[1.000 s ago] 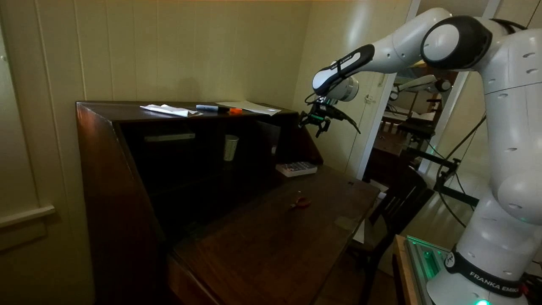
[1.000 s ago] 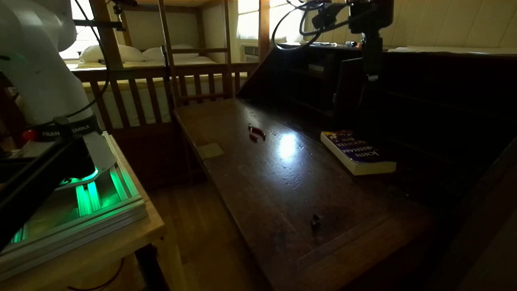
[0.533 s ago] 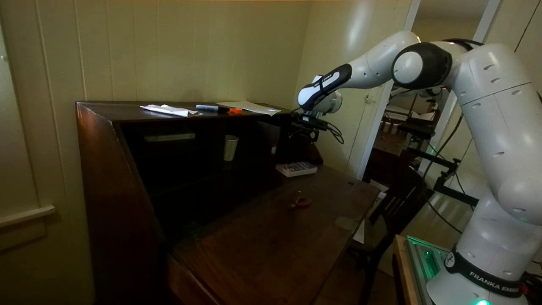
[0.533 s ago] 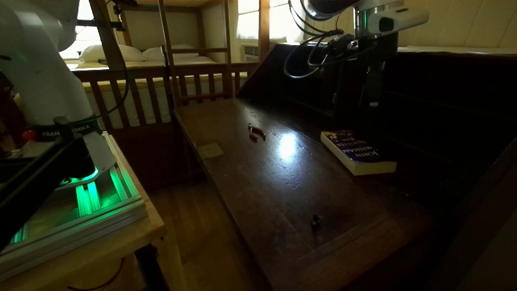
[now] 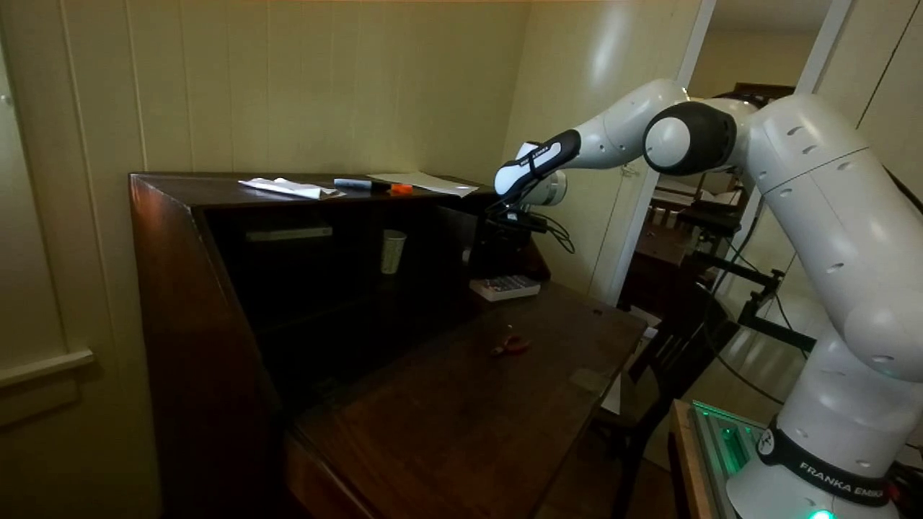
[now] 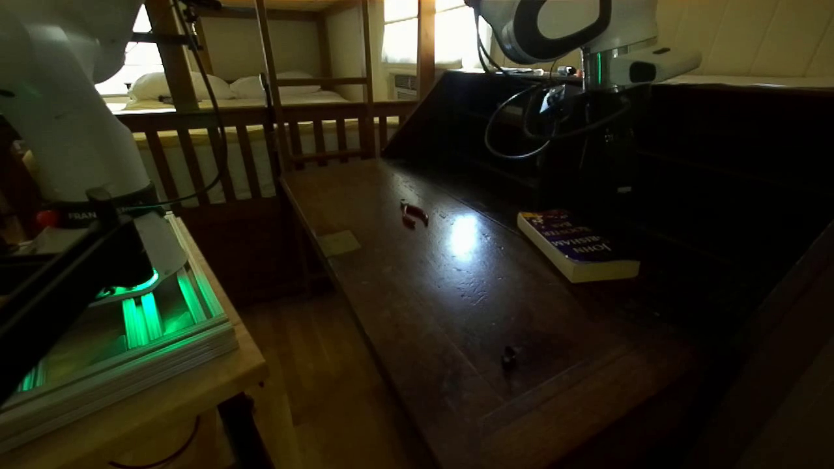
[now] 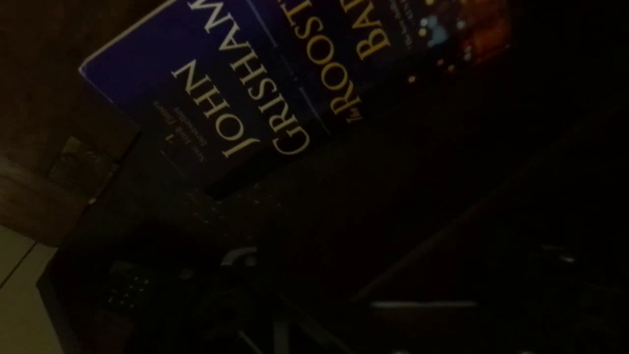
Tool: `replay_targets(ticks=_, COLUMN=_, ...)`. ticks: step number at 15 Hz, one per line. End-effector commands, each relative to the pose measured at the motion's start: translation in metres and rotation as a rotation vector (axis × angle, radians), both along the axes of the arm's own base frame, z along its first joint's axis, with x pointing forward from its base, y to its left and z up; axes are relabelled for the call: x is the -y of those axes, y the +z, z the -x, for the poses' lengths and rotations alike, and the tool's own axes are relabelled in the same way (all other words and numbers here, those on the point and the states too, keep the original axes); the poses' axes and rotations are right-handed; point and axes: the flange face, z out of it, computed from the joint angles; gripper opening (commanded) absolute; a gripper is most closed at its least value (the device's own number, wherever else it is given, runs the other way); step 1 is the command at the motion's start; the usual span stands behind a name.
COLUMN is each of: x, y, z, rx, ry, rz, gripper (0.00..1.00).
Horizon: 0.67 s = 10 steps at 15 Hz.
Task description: Move the book forward
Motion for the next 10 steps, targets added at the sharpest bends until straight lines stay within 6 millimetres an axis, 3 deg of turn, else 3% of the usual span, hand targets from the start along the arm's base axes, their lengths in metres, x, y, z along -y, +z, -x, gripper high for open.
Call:
replay_targets(ticks=1, x=0.01, y=-0.019, z=-0.002, rx=-0.019, ry=0.096, rz=0.009, gripper=1.0)
replay_targets(ticks=10, x=0.01, y=-0.045, z=0.01, rx=-0.092, ry=0.285, rz=-0.007, gripper=1.0)
